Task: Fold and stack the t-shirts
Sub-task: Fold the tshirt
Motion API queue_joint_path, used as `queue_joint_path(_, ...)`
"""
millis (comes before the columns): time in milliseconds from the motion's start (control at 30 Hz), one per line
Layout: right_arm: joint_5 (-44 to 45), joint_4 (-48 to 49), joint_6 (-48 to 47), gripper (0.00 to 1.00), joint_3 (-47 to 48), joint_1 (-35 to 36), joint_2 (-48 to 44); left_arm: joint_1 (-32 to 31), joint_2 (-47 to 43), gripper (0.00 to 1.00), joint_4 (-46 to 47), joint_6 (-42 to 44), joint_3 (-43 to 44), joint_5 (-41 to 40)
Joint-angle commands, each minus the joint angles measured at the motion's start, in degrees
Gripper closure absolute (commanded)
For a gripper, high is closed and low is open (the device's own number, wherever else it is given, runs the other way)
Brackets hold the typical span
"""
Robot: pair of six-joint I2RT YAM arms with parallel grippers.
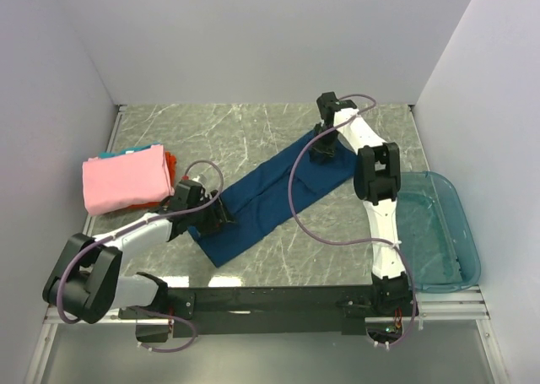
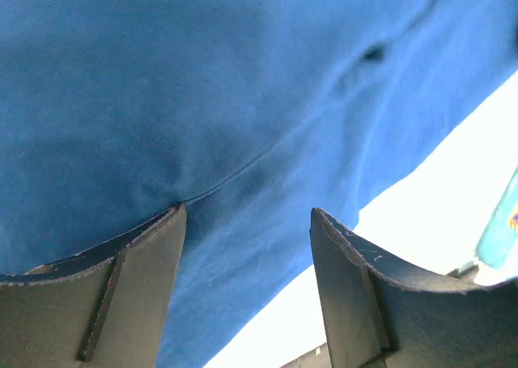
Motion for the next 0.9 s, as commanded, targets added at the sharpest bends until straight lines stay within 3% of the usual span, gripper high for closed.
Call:
queue_joint_path(0,-1.84,-1.91,0.73,0.57,5.96,2.12,4.06,-1.45,-0.15,0.3,-6.43,0.37,-2.87,4.14)
queue_joint_path(133,-3.6,-0.68,1.61,0.57,6.86,2.82,5.21,-2.06,-2.51,0.3,-8.89,1.08,-3.39,6.6)
queue_joint_path(400,-4.83,2.66,2.23,0.57,7.11,2.91,2.22,-3.38,-12.19,0.29,-15.83,-1.47,-1.3,4.05)
queue_joint_path(567,-6.23,2.75,2.23,0.57,9.76,2.39,-0.14,-3.38,-12.98,0.29,-20.93,-0.24,4.06,2.3)
queue_joint_path(700,-6.07,3.89,2.31,0.57,6.17,2.12,-4.1,-3.29,-11.94,0.27,-23.22,0.46,7.75,-3.93)
queue_joint_path(867,-4.83,5.21,1.96,0.57,-1.57,2.03,-10.52,-3.29,-6.31,0.26,-18.76,1.08,8.47,-4.56)
